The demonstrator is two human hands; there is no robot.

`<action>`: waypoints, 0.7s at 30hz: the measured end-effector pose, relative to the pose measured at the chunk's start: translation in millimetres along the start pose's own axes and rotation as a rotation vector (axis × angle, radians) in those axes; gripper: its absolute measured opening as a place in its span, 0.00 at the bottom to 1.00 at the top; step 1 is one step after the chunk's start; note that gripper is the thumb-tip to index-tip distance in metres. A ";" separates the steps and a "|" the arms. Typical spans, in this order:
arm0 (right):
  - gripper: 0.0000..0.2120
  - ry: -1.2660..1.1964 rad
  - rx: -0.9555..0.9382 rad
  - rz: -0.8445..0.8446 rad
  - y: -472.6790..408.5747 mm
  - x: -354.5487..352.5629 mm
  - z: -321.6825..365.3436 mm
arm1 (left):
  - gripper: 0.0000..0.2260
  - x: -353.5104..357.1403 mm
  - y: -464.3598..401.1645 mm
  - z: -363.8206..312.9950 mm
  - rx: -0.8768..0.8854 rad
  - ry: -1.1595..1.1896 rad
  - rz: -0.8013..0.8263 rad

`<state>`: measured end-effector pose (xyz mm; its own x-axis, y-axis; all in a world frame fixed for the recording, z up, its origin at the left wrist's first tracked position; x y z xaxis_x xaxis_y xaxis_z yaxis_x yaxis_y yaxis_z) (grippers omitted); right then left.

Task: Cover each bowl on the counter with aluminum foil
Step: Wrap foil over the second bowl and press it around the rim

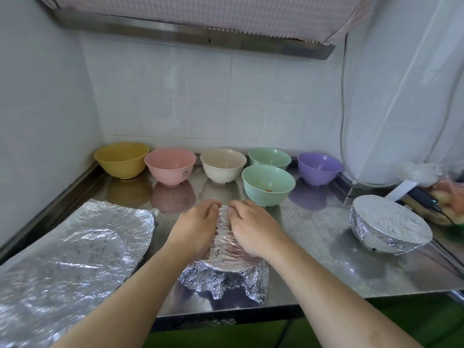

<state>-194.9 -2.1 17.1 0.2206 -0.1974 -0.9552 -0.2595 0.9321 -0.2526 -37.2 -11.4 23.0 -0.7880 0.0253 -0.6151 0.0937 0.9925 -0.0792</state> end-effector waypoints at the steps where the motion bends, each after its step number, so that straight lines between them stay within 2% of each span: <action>1: 0.16 -0.062 0.028 -0.004 -2.8 -0.2 -1.3 | 0.16 0.7 -0.2 0.0 0.006 -0.010 -0.004; 5: 0.16 -0.050 0.102 0.041 1.1 5.5 -6.4 | 0.16 0.9 0.4 1.2 -0.009 0.025 -0.006; 8: 0.17 -0.167 0.229 0.030 1.4 3.0 -4.2 | 0.17 -0.3 0.8 1.9 -0.025 0.046 0.002; 13: 0.15 -0.114 0.204 0.043 3.4 -1.7 -1.6 | 0.17 -2.2 1.5 7.2 -0.043 0.103 0.038; 16: 0.16 -0.171 0.240 0.048 4.3 -1.6 -2.5 | 0.17 -2.9 2.2 11.4 -0.075 0.151 0.067; 18: 0.17 -0.098 0.205 0.052 2.7 -0.5 -2.7 | 0.16 -3.8 5.8 9.5 -0.085 0.123 0.042; 21: 0.14 -0.151 0.249 0.042 1.6 -2.0 0.2 | 0.14 -1.7 18.2 2.5 0.016 0.026 -0.068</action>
<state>-195.6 -0.2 18.6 0.3568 -0.1268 -0.9255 -0.0368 0.9881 -0.1496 -32.6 6.3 20.6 -0.8083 -0.0389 -0.5875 0.0490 0.9899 -0.1330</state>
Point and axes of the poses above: each hand's wrist, its own y-axis away from the middle knuckle, its own x-axis out of the palm, z = x × y, the point moved 1 cm from there along -y, towards the middle knuckle, and after that the axes turned 3 degrees about -x, right-handed, at the moved point
